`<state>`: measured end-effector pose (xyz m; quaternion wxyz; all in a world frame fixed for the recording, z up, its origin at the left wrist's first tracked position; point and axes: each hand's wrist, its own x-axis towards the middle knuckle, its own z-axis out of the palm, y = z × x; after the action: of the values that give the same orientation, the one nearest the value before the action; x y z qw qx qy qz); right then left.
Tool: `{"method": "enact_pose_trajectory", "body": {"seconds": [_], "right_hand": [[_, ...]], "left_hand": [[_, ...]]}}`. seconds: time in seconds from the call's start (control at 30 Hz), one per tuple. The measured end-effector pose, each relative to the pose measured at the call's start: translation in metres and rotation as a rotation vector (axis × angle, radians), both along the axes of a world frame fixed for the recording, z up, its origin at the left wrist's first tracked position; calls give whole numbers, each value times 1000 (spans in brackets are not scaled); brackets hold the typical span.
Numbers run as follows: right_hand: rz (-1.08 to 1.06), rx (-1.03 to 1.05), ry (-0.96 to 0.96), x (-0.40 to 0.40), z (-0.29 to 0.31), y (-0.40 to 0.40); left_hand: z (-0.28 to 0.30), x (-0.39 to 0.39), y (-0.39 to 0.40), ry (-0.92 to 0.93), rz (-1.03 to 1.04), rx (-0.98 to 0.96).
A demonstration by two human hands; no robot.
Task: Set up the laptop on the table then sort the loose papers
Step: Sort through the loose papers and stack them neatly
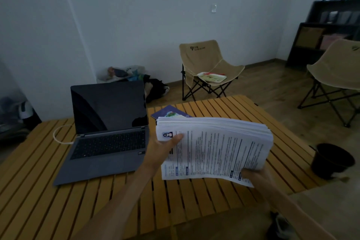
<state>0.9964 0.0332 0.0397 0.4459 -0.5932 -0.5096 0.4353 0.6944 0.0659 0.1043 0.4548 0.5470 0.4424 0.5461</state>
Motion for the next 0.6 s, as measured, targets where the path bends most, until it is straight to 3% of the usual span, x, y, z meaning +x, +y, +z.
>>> {"method": "enact_pose_trajectory", "body": {"seconds": [0.3,0.5,0.6], "right_hand": [[107,-8,-8,7,16,-4],[117,214,-3,24,108,7],[145,241,-75,16,114,18]], "left_hand": [[-58,-27,11,291,-182,-212],[-74,-29,10,289,-166,-198],[-81,-23,6,257,-130,-197]]}}
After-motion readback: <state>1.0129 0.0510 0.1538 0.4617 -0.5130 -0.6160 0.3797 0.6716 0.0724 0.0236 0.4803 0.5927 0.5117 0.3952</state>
